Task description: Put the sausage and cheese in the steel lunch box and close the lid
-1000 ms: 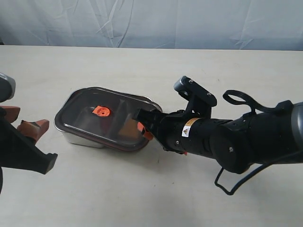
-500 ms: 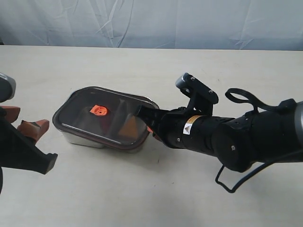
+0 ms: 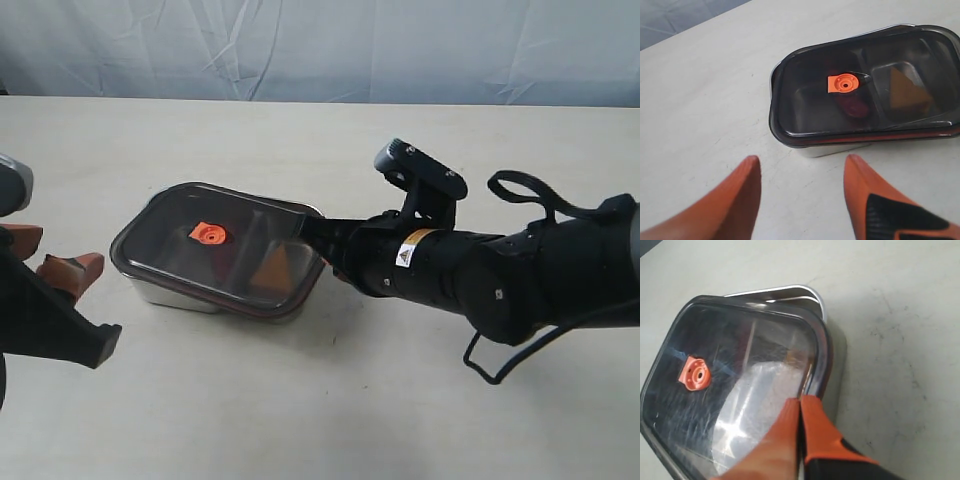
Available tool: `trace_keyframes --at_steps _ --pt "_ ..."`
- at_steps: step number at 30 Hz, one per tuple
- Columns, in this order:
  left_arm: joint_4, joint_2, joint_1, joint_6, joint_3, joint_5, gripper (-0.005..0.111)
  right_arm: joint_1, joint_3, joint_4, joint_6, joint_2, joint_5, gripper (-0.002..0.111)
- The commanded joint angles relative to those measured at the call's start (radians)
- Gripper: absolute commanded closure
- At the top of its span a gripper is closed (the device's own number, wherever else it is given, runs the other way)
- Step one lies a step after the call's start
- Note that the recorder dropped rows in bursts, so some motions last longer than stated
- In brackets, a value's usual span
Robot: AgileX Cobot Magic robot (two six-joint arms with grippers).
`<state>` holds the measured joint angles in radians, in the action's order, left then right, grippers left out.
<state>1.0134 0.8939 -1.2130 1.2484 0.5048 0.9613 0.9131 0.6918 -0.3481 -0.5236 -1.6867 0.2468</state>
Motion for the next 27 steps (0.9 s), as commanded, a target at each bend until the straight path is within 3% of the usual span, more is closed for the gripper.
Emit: trace_keyframes --at_steps 1,13,21,27 --pt "0.001 -0.008 -0.007 0.005 0.001 0.002 0.058 -0.005 0.048 0.011 0.058 0.009 -0.058 0.108" --pt "0.022 -0.008 -0.007 -0.056 0.001 0.003 0.058 -0.005 0.072 0.011 0.168 0.144 -0.271 0.108" --pt "0.181 -0.008 -0.001 -0.053 0.001 0.031 0.058 -0.049 0.062 -0.008 0.157 0.144 -0.428 0.109" --pt "0.257 -0.008 0.061 -0.087 0.001 0.020 0.058 -0.075 0.062 0.029 0.157 0.123 -0.472 0.109"
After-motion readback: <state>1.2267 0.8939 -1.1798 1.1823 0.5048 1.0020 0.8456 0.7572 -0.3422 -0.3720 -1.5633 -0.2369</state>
